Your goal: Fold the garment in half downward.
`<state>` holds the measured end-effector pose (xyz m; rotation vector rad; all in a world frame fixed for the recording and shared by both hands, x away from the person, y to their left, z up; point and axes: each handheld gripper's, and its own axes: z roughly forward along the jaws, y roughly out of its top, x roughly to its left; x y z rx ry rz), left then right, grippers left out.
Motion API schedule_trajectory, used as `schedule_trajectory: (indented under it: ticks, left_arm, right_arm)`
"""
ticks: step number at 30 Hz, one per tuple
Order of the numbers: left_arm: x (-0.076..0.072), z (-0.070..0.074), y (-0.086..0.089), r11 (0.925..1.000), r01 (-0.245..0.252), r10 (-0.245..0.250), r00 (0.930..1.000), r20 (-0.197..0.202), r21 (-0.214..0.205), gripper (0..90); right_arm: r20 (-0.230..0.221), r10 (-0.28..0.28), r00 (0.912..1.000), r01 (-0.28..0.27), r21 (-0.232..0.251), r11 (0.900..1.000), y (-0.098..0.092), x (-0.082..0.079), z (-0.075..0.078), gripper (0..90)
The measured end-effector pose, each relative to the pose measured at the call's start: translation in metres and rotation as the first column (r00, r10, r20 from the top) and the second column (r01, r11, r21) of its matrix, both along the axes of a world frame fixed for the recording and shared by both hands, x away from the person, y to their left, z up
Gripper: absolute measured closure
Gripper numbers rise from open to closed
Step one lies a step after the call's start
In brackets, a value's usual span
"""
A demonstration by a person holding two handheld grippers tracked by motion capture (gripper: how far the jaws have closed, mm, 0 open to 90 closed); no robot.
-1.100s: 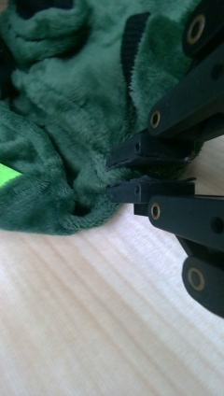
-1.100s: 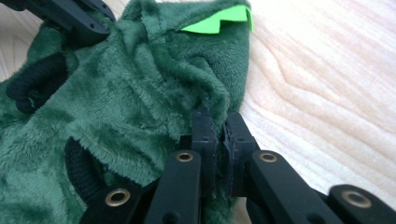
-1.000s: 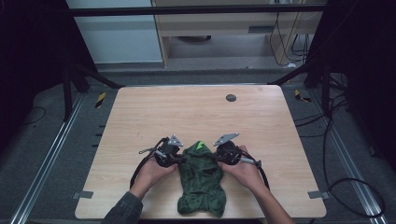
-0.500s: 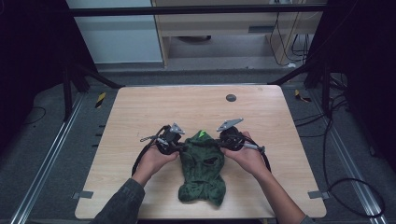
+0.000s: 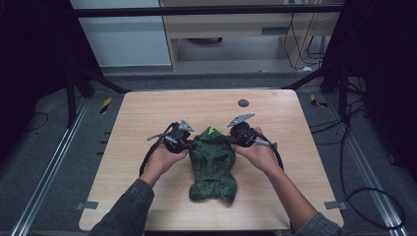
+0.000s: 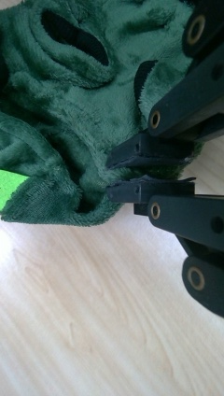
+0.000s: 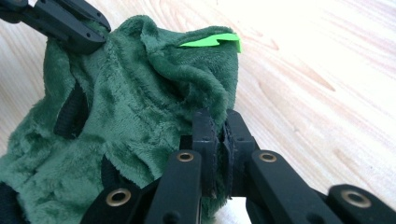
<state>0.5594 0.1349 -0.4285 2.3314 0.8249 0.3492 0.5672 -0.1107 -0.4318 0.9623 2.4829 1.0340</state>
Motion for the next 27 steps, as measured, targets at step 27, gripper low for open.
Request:
schedule_trajectory:
  ticks: [27]
  left_arm:
    - [-0.023, 0.017, 0.003, 0.9999, 0.017, -0.017, 0.9941, 0.107, -0.001, 82.3]
  right_arm:
    - [0.109, 0.036, 0.9934, -0.036, -0.006, 0.9993, 0.001, -0.033, 0.013, 85.4]
